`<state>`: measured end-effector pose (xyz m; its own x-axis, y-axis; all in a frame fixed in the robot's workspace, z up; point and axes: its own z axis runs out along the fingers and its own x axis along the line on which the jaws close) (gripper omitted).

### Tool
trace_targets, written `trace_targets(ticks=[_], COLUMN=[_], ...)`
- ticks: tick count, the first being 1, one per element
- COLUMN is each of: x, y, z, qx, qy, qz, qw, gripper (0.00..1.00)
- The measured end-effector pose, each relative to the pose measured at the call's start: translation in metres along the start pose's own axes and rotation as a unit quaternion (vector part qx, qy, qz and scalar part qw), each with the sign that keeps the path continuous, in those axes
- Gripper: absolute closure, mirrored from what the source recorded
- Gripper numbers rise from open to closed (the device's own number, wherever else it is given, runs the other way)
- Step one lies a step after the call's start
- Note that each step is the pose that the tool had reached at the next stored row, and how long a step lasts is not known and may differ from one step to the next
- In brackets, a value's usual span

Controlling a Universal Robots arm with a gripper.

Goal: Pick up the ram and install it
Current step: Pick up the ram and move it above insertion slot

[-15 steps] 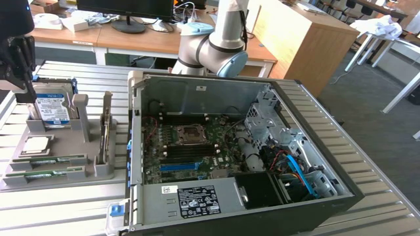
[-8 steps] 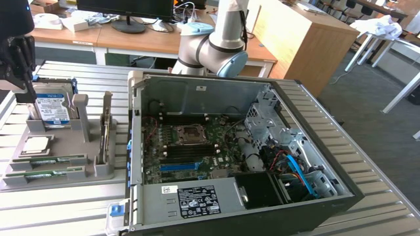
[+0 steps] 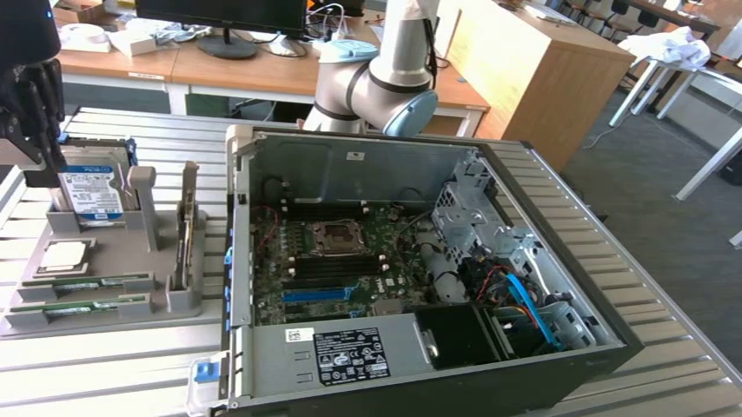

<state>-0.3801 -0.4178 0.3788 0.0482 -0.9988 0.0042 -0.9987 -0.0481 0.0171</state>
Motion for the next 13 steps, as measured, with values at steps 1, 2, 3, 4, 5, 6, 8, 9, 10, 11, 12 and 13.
trace_targets(ticks=[1, 2, 3, 4, 5, 6, 8, 9, 10, 11, 12, 13], x=[0.000, 0.000, 0.000, 0.000, 0.000, 0.000, 0.000, 0.000, 0.000, 0.000, 0.000, 0.000], y=[0.0000, 0.0000, 0.0000, 0.0001, 0.0000, 0.0000, 0.0000, -0.0001, -0.0001, -0.0001, -0.0002, -0.0002], z=[0.0000, 0.0000, 0.0000, 0.0004, 0.0014, 0.0024, 0.0044, 0.0056, 0.0069, 0.0083, 0.0096, 0.0108], qx=[0.0000, 0.0000, 0.0000, 0.0000, 0.0002, 0.0002, 0.0003, 0.0003, 0.0004, 0.0004, 0.0005, 0.0005], qy=[0.0000, 0.0000, 0.0000, -0.0006, -0.0019, -0.0031, -0.0053, -0.0065, -0.0075, -0.0083, -0.0091, -0.0100], qz=[0.000, 0.000, 0.000, 0.000, 0.000, 0.000, 0.000, 0.000, 0.000, 0.000, 0.000, 0.000], qw=[1.0000, 1.0000, 1.0000, 1.0000, 1.0000, 1.0000, 1.0000, 1.0000, 1.0000, 1.0000, 1.0000, 1.0000], gripper=[0.70, 0.70, 0.70, 0.70, 0.70, 0.70, 0.70, 0.70, 0.70, 0.70, 0.70, 0.70])
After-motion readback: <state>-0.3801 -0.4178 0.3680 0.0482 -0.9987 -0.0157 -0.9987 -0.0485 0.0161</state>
